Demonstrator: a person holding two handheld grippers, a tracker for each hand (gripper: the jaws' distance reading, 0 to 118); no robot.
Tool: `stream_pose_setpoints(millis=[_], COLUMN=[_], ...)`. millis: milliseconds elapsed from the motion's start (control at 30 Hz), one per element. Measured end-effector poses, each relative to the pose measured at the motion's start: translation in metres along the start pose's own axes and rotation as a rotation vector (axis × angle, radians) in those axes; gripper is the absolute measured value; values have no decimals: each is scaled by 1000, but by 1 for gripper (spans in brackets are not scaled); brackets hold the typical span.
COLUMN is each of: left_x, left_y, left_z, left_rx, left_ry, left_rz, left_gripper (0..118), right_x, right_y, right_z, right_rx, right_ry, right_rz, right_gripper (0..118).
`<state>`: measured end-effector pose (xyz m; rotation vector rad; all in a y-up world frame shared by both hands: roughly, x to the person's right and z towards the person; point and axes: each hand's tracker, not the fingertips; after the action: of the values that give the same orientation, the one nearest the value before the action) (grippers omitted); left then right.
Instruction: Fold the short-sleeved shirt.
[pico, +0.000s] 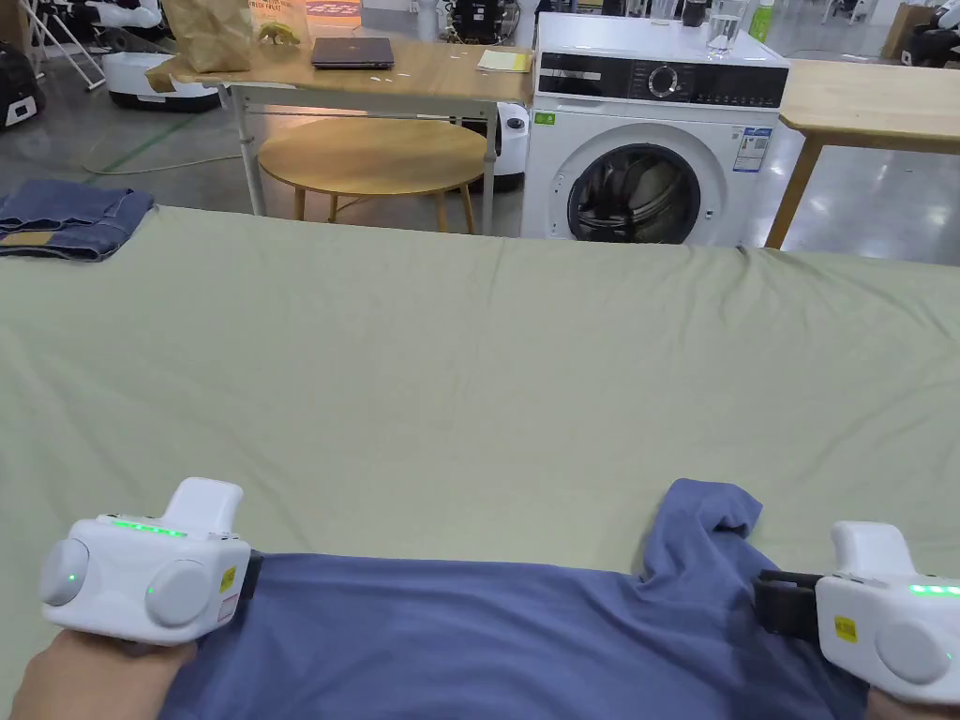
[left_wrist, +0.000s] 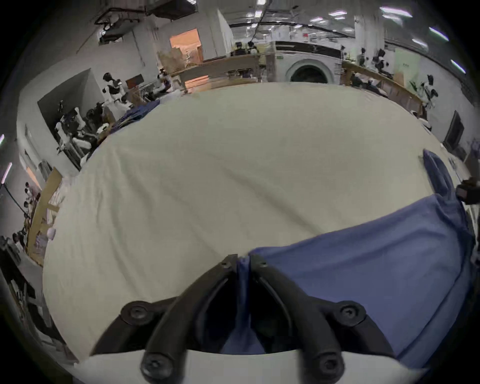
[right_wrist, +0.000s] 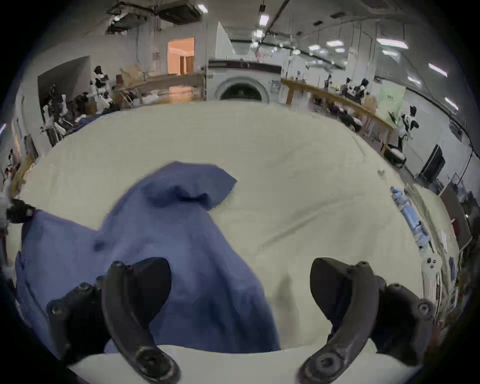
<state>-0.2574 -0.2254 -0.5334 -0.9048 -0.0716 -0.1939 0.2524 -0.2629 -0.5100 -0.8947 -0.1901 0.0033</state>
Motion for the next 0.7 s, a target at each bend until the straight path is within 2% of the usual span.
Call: stream_pose_setpoints(millis=[33,67,100,133,167,233,300,400,500,700], left_x=[2,4,4,2,3,1,0,-5,-11,-12], left_y=[1,2,3,3,3,1,-1,-8,-20,-77], left_z=[6,10,14,13,16,22,29,56,99,187], left_rx=[14,21,26,28,32,47,64,137,186,315], left_ry=[7,6,2,-1,1,-3,-5,-9,-52,-101], left_rz=[-10,-9,-8,-7,-7,0,9,29,59,74], left_gripper=[4,4,4,4,4,4,4,4,4,4], right_x=[0,2,2,2,1,-1,4,12,28,49], right_y=[1,1,-1,-3,-4,-5,-7,-12,-23,-94], right_z=[-11,-17,-22,-17,-8,10,23,61,120,227], right_rx=[-49,-91,-134,-101,-69,-36,-9,94,194,355], right_ry=[-22,2,24,47,24,61,118,81,133,143], right_rz=[3,1,-12,-60,-57,-63,-62,-14,-27,19], right_gripper=[109,103,86,75,66,1,1,1,1,1])
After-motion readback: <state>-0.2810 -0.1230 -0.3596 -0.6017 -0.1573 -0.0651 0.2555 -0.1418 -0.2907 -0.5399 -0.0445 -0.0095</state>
